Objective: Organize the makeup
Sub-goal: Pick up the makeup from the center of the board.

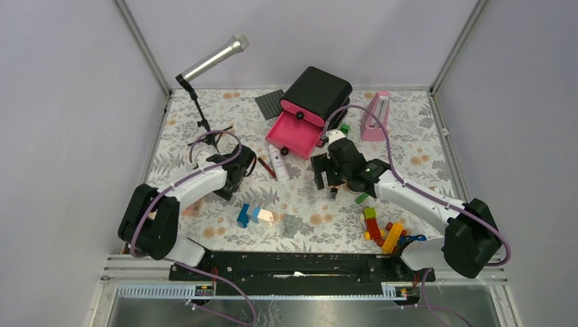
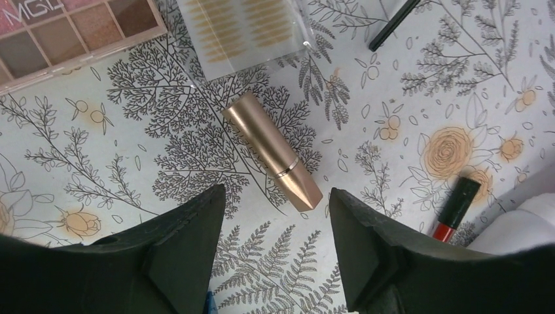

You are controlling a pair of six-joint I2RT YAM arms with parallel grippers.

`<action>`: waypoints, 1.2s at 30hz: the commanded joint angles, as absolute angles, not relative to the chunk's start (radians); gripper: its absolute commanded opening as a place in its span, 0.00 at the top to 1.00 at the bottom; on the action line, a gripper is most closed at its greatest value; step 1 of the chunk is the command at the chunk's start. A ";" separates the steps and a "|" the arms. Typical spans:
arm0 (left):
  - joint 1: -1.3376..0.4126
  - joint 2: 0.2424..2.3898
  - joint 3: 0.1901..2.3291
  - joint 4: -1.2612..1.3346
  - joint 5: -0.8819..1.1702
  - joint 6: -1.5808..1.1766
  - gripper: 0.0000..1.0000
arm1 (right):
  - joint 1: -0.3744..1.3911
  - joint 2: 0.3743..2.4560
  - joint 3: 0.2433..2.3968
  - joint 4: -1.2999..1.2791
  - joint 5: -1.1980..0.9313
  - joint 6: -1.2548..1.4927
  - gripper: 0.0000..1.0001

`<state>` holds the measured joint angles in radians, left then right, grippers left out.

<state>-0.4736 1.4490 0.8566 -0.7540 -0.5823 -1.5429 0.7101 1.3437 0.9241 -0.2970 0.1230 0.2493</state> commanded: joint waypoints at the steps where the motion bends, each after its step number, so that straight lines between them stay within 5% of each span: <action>1: -0.459 1.480 0.884 -0.757 -0.548 -1.608 0.34 | 0.718 1.305 0.911 -0.290 0.156 0.219 0.11; 17: -0.382 1.586 0.860 -0.681 -0.479 -1.622 0.45 | 0.718 1.279 0.890 -0.283 0.166 0.221 0.10; 20: -0.377 1.594 0.851 -0.674 -0.473 -1.615 0.55 | 0.718 1.275 0.887 -0.283 0.172 0.221 0.10; 27: -0.377 1.565 0.840 -0.655 -0.463 -1.542 1.00 | 0.717 1.266 0.885 -0.279 0.183 0.222 0.10; 36: -0.562 1.406 1.002 -0.585 -0.590 -1.202 1.00 | 0.717 1.243 0.865 -0.253 0.206 0.241 0.09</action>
